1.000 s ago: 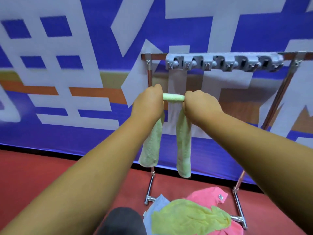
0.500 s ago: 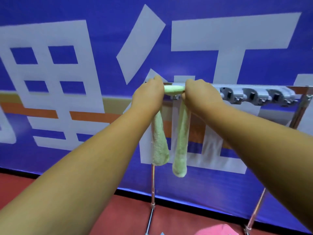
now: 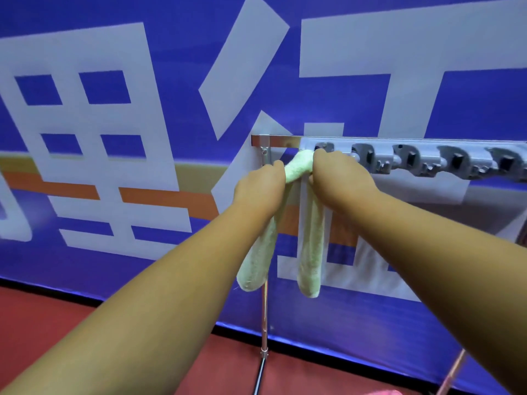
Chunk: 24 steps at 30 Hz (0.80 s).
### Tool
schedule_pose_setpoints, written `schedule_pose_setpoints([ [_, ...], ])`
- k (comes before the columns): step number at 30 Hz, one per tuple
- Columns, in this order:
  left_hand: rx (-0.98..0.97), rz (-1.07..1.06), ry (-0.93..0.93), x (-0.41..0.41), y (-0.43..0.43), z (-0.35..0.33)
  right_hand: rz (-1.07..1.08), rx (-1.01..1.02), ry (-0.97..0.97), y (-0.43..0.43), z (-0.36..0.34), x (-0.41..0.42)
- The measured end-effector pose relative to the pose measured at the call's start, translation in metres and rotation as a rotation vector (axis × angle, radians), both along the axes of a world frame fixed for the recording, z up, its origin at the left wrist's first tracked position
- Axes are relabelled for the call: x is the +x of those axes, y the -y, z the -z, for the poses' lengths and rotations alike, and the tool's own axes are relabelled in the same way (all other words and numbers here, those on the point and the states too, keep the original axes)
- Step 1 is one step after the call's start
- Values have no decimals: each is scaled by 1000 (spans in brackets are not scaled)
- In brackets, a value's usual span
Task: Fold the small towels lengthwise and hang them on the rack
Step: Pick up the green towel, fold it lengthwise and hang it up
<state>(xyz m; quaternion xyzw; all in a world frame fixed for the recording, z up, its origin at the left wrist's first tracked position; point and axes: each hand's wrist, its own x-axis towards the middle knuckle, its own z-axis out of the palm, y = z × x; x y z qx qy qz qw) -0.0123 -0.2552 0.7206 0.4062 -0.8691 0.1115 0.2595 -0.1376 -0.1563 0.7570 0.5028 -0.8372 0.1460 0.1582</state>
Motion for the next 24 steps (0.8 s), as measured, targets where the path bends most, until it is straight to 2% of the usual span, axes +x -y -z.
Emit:
schedule_pose_setpoints([
  [4,54,27,-91,-4,-4,2,-106,-157,80,-2,13,-4],
  [8,160,127,-264,-8,-10,-4,-157,-239,209,-3,26,-5],
  [12,291,238,-418,-13,-15,-10,-138,-197,311,-7,45,-6],
  [19,378,203,-478,-23,-24,-10,-113,-101,385,-15,86,-17],
  [24,333,199,-492,-27,-25,-8,-109,-86,386,-15,106,-23],
])
